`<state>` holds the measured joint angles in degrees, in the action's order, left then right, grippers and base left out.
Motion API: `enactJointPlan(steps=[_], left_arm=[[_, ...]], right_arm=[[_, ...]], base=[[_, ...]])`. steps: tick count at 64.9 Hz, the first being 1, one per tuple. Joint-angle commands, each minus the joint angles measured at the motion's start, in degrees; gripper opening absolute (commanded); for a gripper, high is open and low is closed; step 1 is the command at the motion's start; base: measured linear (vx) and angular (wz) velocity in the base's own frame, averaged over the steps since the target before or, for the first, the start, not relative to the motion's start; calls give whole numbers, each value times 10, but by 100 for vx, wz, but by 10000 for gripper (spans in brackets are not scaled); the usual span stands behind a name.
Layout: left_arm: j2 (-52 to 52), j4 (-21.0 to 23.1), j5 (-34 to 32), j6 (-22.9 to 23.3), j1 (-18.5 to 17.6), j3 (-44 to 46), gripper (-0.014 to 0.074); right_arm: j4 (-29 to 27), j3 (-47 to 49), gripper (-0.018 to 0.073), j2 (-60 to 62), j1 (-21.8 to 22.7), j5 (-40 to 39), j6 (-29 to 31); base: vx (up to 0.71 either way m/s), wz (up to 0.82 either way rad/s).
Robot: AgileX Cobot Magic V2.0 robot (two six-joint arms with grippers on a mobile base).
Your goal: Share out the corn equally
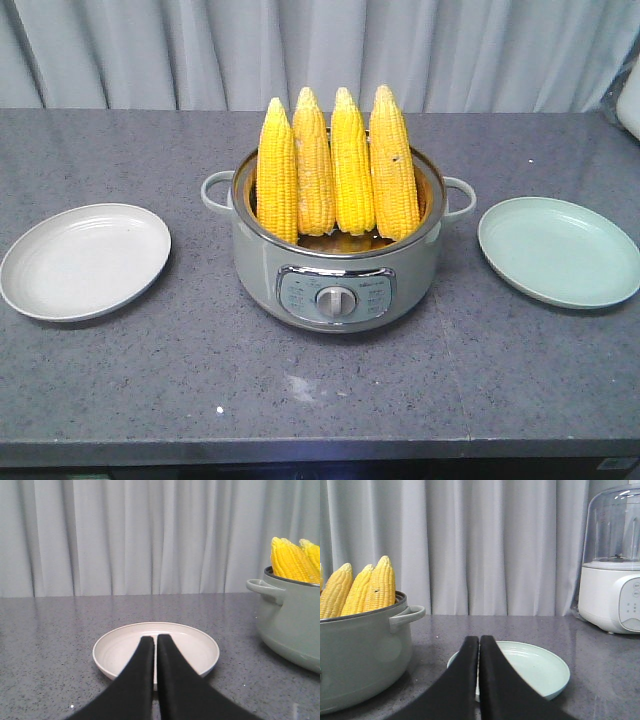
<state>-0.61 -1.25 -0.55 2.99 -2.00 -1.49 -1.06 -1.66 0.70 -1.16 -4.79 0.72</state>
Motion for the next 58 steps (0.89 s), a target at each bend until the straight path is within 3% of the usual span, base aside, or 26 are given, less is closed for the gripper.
enactJointPlan(steps=[1,58], left_arm=[[-10,5,-43,1,1,-9,-6],[-10,5,-43,1,1,-9,-6]], right_arm=[[2,-5,-11,-6,3,-43,1],[2,-5,-11,-6,3,-43,1]], base=[[10,3],[3,1]])
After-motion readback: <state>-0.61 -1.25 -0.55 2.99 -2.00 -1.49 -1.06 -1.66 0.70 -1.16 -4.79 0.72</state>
